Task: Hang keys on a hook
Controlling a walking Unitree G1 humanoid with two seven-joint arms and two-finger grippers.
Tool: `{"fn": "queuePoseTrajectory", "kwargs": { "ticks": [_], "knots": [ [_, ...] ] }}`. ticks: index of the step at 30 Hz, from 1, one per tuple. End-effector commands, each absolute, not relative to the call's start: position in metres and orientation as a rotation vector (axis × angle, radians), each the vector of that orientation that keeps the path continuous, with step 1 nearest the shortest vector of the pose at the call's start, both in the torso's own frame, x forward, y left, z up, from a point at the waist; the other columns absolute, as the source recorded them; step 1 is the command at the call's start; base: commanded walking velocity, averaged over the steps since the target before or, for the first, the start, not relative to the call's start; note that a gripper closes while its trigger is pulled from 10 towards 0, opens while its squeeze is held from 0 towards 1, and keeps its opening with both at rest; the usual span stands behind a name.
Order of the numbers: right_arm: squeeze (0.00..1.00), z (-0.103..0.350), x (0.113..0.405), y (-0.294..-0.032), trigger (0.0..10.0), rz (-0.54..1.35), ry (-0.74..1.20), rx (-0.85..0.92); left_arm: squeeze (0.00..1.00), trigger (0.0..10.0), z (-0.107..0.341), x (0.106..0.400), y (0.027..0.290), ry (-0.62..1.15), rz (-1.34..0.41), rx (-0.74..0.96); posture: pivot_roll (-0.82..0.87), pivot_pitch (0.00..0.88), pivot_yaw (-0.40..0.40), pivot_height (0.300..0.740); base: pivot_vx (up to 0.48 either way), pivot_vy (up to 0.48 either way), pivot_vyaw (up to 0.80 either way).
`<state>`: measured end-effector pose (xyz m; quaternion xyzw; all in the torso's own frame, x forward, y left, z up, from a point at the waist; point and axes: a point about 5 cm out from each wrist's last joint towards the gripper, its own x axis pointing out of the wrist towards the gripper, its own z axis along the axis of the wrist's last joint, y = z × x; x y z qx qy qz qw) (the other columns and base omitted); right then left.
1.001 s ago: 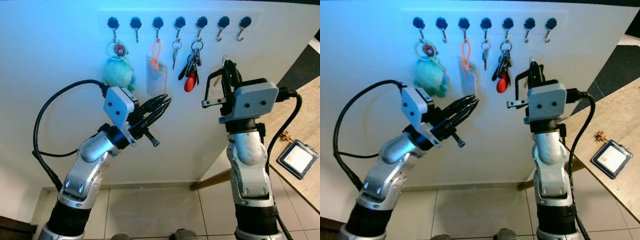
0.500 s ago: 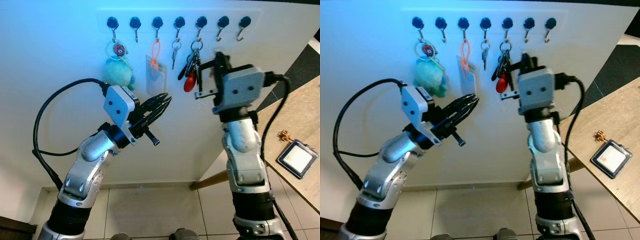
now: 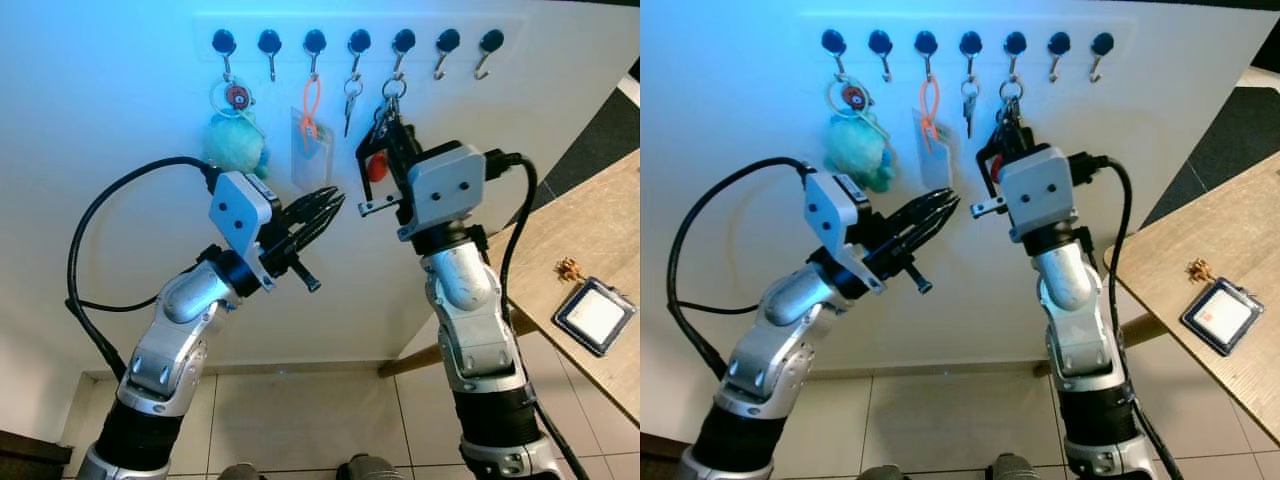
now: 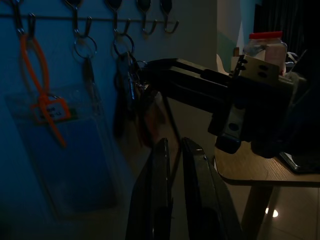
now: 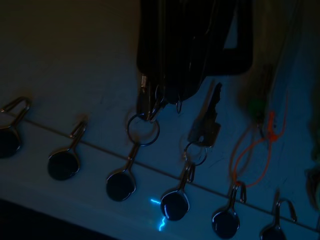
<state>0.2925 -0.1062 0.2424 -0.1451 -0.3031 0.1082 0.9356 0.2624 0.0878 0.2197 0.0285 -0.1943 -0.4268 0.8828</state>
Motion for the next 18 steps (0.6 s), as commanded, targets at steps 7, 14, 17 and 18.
{"fn": "queuePoseTrajectory", "kwargs": {
  "ticks": [7,14,17,18],
  "knots": [
    [0.0,0.2406,0.2927,-0.1055,10.0,0.241,-0.605,-0.298,0.0,10.0,0.2218,0.2604,0.0851,-0.41,-0.889,0.075,0.02,0.123,-0.047,0.74,0.0,0.0,0.0],
    [0.0,0.2452,0.293,-0.1076,10.0,0.221,-0.623,-0.322,0.0,10.0,0.2255,0.2651,0.0875,-0.428,-0.85,0.079,0.02,0.122,-0.046,0.74,0.0,0.0,0.0],
    [0.0,0.2472,0.2953,-0.1136,10.0,0.176,-0.623,-0.33,0.0,10.0,0.2284,0.2663,0.087,-0.443,-0.84,0.079,0.02,0.121,-0.045,0.74,0.0,0.0,0.0],
    [0.0,0.2472,0.2953,-0.1136,10.0,0.176,-0.623,-0.33,0.0,10.0,0.2284,0.2663,0.087,-0.443,-0.84,0.079,0.02,0.121,-0.045,0.74,0.0,0.0,0.0]
  ]
}}
